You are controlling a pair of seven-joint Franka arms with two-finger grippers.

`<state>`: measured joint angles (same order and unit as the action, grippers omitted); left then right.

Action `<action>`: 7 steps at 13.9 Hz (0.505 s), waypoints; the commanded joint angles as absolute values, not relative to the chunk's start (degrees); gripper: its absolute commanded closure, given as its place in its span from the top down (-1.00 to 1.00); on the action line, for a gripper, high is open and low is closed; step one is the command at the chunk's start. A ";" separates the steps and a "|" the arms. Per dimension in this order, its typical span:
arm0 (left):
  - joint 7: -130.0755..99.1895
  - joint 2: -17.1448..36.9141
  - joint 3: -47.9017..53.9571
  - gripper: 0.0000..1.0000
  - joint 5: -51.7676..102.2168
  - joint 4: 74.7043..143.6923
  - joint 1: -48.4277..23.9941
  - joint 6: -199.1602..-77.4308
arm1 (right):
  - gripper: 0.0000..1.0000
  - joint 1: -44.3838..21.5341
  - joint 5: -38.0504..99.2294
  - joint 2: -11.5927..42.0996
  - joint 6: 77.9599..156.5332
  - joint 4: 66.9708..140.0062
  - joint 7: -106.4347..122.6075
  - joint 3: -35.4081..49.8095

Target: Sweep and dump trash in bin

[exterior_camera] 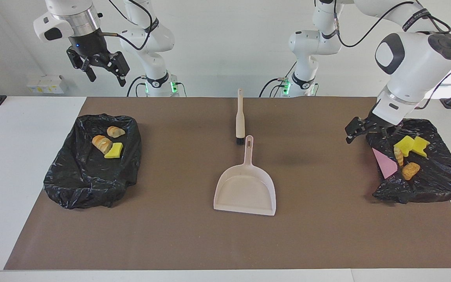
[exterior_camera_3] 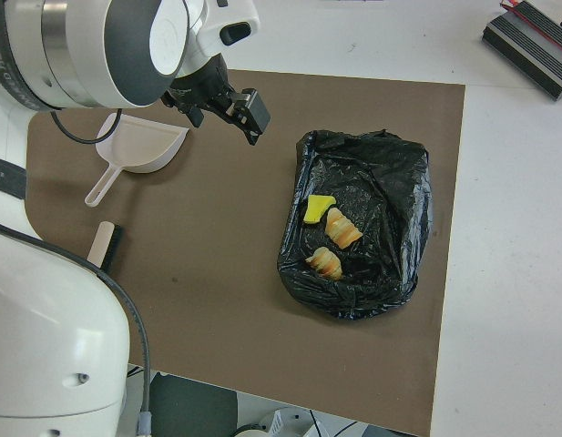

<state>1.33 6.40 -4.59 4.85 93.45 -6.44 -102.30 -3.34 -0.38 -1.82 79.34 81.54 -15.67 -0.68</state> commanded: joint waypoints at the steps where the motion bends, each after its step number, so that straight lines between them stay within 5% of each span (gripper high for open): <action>1: 2.64 3.17 -4.04 1.00 5.01 95.18 -5.89 -99.07 | 1.00 -2.99 -0.35 -2.64 79.63 82.53 -13.80 -0.62; 7: 4.39 -1.14 -3.87 1.00 2.81 94.57 -6.50 -93.18 | 1.00 -2.99 -0.26 -2.72 79.37 82.53 -12.40 -0.62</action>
